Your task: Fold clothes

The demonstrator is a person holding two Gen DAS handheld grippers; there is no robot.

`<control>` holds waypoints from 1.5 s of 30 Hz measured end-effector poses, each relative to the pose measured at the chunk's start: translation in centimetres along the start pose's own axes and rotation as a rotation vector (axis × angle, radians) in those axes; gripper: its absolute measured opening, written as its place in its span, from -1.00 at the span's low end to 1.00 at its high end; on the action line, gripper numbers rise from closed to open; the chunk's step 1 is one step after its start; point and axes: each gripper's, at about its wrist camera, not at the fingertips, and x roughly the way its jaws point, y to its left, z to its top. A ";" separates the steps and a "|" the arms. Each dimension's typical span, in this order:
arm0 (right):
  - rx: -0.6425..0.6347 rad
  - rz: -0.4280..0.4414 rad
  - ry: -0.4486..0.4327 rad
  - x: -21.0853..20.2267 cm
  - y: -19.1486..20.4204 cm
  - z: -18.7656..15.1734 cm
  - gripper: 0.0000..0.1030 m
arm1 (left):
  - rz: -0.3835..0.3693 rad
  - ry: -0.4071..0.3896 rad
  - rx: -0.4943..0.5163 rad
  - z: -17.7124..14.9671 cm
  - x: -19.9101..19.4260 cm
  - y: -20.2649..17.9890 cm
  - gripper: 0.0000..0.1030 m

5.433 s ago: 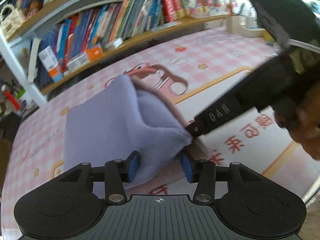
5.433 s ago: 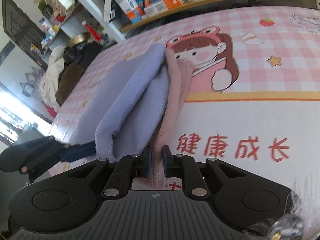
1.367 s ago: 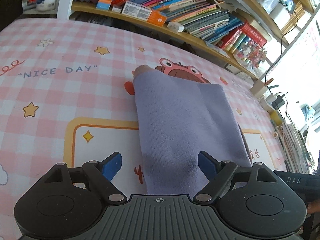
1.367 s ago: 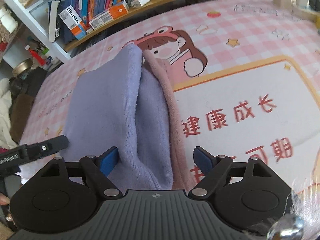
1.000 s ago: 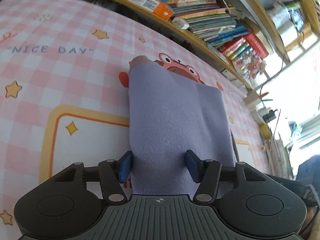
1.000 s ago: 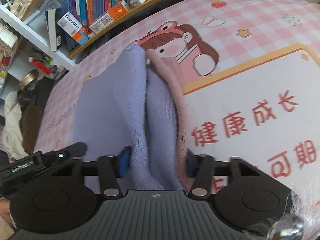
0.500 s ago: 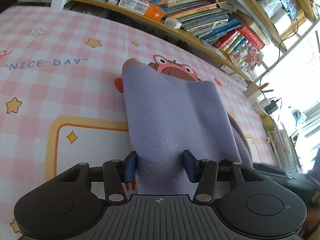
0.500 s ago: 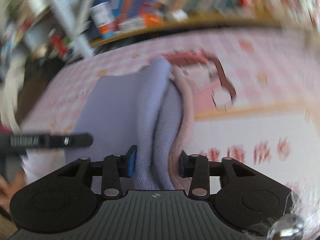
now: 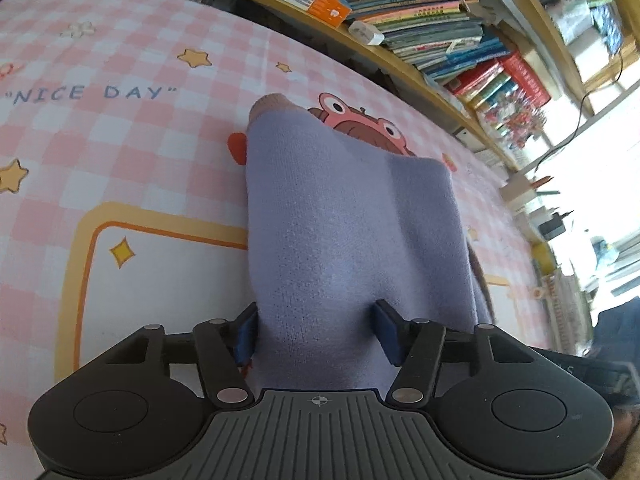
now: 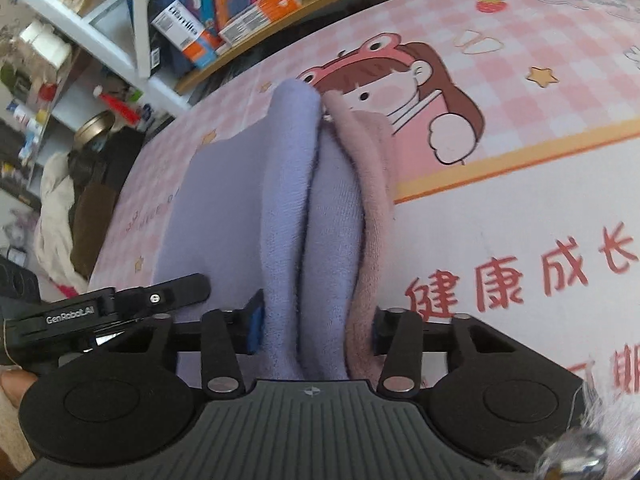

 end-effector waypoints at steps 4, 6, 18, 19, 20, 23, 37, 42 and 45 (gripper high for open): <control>-0.085 -0.004 -0.033 -0.7 0.7 -0.2 -0.41 | 0.040 -0.029 0.028 -0.4 -0.6 -1.2 -0.14; -0.171 -0.031 -0.062 -1.5 1.7 -0.3 -0.43 | 0.060 -0.046 0.062 -0.7 -1.0 -2.4 -0.16; -0.277 0.001 -0.152 -5.5 1.9 -0.8 -0.44 | 0.064 -0.144 0.089 -2.0 -3.5 -5.8 -0.16; -0.274 0.008 -0.153 -5.7 1.8 -0.8 -0.44 | 0.066 -0.149 0.089 -2.1 -3.6 -6.0 -0.16; -0.271 0.014 -0.154 -5.9 1.7 -0.8 -0.44 | 0.068 -0.155 0.088 -2.3 -3.7 -6.2 -0.16; -0.263 0.029 -0.154 -6.4 1.4 -1.0 -0.44 | 0.077 -0.168 0.088 -2.7 -4.1 -6.8 -0.16; -0.257 0.065 -0.172 -8.4 -0.1 -1.6 -0.43 | 0.100 -0.194 0.100 -3.9 -4.4 -9.4 -0.16; -0.240 0.061 -0.183 -9.2 -1.0 -1.7 -0.43 | 0.101 -0.191 0.120 -4.1 -4.1 -10.5 -0.16; -0.231 0.060 -0.189 -9.5 -1.4 -1.9 -0.43 | 0.101 -0.188 0.129 -4.3 -3.9 -10.9 -0.16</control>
